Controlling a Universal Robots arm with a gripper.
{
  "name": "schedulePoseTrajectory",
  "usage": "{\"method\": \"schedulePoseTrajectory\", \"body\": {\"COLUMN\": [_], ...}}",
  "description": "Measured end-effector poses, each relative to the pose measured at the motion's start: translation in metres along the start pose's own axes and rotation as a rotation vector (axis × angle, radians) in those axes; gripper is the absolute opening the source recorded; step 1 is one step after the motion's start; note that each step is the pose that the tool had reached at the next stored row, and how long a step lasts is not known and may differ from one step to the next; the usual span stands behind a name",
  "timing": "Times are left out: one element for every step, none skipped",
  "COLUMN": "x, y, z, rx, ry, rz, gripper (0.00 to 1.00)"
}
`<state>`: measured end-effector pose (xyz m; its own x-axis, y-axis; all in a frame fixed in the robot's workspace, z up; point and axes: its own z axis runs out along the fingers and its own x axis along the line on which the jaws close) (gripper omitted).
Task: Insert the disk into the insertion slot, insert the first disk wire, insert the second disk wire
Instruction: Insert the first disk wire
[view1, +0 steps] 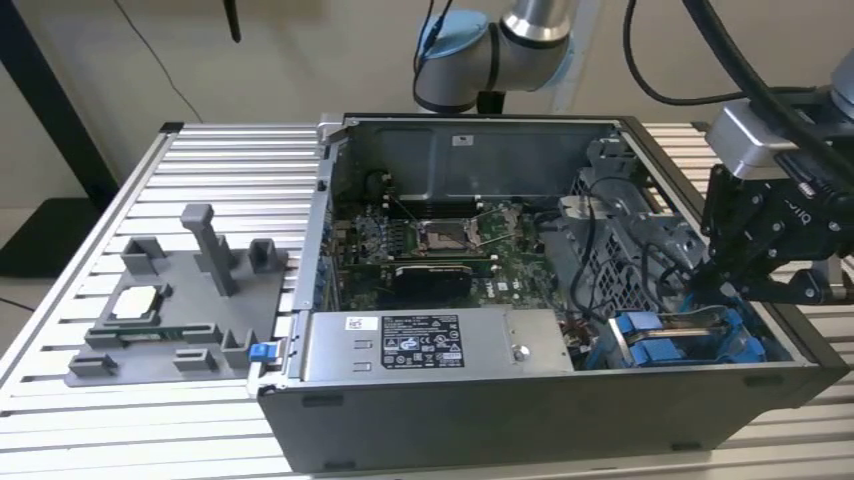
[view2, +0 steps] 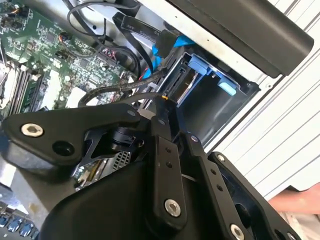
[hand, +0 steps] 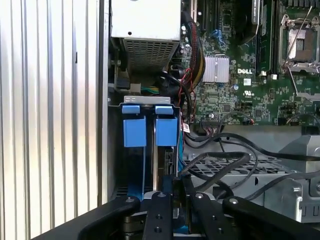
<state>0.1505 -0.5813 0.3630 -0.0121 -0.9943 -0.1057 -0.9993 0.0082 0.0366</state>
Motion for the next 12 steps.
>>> {"method": "schedulePoseTrajectory", "body": {"x": [0.0001,0.0003,0.0005,0.0006,0.0007,0.0007,0.0007,0.0008,0.0009,0.001,0.0011,0.0012], "y": [-0.0004,-0.0018,-0.003,-0.0041,-0.0051,-0.006,-0.0069,-0.0078,-0.0085,-0.0091,-0.0096,-0.0098], "z": [0.0015,0.004,0.0058,0.0073,0.009,0.0105,0.0119,0.0132,0.0144,0.0155,0.0163,0.0168], "rx": [0.0002,0.0002,0.0003,0.0002,0.0002,0.0002,0.0002,0.0002,0.0002,0.0002,0.0002,0.0002], "ry": [-0.0003,0.0001,0.0004,0.0005,0.0006,0.0008,0.0008,0.0008,0.0009,0.0009,0.0008,0.0009], "rz": [0.0,0.0,0.0,0.0,0.0,0.0,0.0,0.0,0.0,0.0,0.0,0.0], "gripper": [0.0,0.0,0.0,0.0,0.0,0.0,0.0,0.0,0.0,0.0,0.0,0.0]}}
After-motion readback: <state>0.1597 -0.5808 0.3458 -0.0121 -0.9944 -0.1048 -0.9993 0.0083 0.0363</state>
